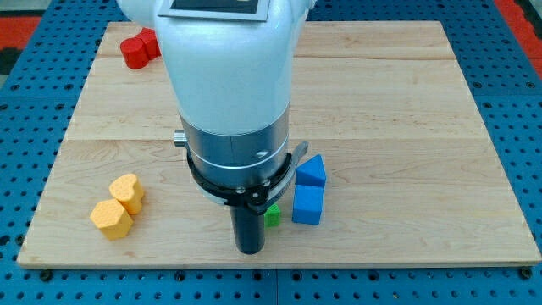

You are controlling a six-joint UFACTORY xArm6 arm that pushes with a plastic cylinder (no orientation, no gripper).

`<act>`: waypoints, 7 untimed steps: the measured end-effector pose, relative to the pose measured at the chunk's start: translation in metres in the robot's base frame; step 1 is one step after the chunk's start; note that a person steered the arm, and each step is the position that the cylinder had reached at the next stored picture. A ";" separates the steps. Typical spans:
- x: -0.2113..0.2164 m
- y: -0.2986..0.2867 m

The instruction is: Push the blue cube along with blue triangle up a bit

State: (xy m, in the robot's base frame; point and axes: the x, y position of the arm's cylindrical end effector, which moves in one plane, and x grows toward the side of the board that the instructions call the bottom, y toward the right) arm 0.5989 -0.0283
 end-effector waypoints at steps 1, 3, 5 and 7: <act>0.000 0.011; 0.000 0.024; 0.000 0.032; 0.000 0.045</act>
State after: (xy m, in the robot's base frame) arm 0.5989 0.0164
